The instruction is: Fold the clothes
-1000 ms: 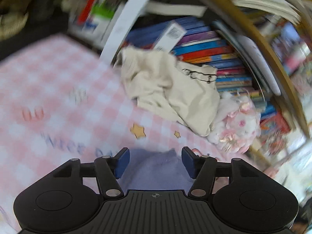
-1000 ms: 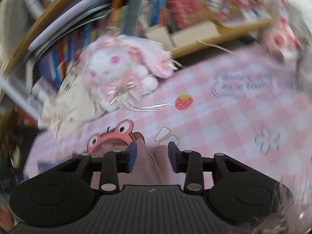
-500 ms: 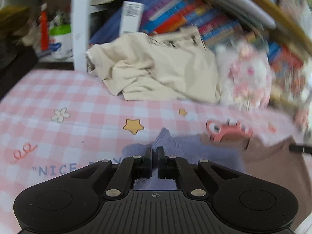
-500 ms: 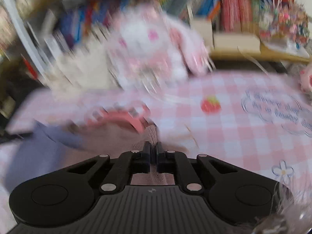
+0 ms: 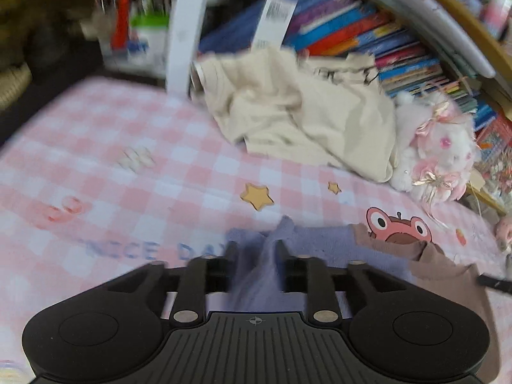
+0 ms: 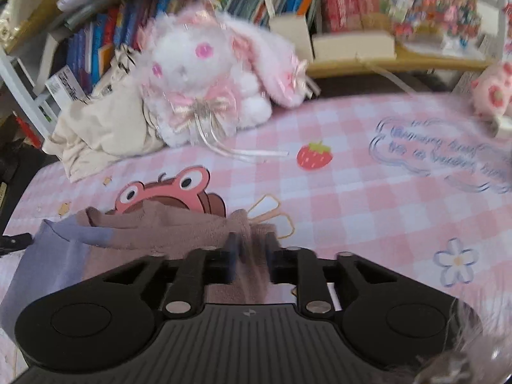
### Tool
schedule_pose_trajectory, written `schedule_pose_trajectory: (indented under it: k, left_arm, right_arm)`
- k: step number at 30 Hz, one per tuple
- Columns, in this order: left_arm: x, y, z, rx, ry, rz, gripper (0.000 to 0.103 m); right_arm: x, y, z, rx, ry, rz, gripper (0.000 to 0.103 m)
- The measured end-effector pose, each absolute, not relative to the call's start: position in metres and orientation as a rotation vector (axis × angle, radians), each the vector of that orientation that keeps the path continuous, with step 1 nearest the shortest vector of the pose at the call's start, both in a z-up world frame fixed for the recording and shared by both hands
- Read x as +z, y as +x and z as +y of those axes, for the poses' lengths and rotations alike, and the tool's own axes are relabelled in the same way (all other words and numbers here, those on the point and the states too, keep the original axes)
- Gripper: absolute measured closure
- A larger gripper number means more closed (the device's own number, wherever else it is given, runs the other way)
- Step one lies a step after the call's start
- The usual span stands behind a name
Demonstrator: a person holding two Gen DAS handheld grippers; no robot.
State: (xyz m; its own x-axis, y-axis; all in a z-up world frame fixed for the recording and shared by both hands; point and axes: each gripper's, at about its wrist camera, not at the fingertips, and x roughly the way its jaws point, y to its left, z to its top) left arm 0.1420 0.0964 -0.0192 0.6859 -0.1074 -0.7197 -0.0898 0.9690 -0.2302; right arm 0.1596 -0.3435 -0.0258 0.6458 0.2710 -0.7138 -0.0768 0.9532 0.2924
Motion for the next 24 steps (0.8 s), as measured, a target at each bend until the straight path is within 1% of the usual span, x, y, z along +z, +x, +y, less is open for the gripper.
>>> schedule_pose_trajectory:
  k: [1,6,7,8,13,14,15,16,17,18,19,20,22,24]
  left_arm:
    - [-0.015,0.132,0.095,-0.014,-0.240,0.807,0.063]
    - [-0.018,0.083,0.093,-0.028,-0.284,0.852,0.061]
    - [-0.021,0.077,0.092,-0.018,-0.296,0.862,0.056]
    - [-0.024,0.071,0.091,-0.007,-0.307,0.871,0.054]
    - [-0.040,0.067,0.095,0.063,-0.368,0.905,0.054]
    - [-0.042,0.068,0.098,0.067,-0.391,0.909,0.056]
    - [-0.044,0.068,0.100,0.070,-0.414,0.913,0.057]
    - [-0.046,0.068,0.102,0.064,-0.438,0.915,0.063]
    - [-0.047,0.068,0.103,0.059,-0.463,0.918,0.072]
    - [-0.048,0.068,0.105,0.053,-0.486,0.919,0.075]
    - [-0.044,0.065,0.107,0.048,-0.501,0.910,0.083]
    - [-0.040,0.062,0.108,0.044,-0.516,0.900,0.087]
    - [-0.032,0.058,0.112,0.036,-0.543,0.884,0.089]
    - [-0.035,0.057,0.121,0.070,-0.523,0.905,0.089]
  right_arm:
    - [-0.022,0.154,-0.346,0.206,0.247,0.844,0.071]
    - [-0.028,0.120,-0.353,0.249,0.278,0.899,0.070]
    - [-0.032,0.115,-0.353,0.254,0.291,0.912,0.070]
    - [-0.036,0.110,-0.352,0.262,0.304,0.928,0.070]
    - [-0.051,0.096,-0.351,0.239,0.348,0.955,0.071]
    - [-0.053,0.095,-0.351,0.230,0.364,0.954,0.073]
    - [-0.054,0.094,-0.350,0.227,0.373,0.951,0.078]
    - [-0.055,0.093,-0.348,0.225,0.373,0.948,0.084]
    - [-0.054,0.092,-0.346,0.223,0.362,0.946,0.084]
    - [-0.054,0.091,-0.343,0.222,0.352,0.943,0.085]
    - [-0.053,0.090,-0.340,0.220,0.341,0.940,0.085]
    - [-0.052,0.090,-0.338,0.221,0.332,0.940,0.086]
    - [-0.053,0.090,-0.336,0.247,0.346,0.953,0.087]
    - [-0.054,0.089,-0.335,0.280,0.371,0.970,0.088]
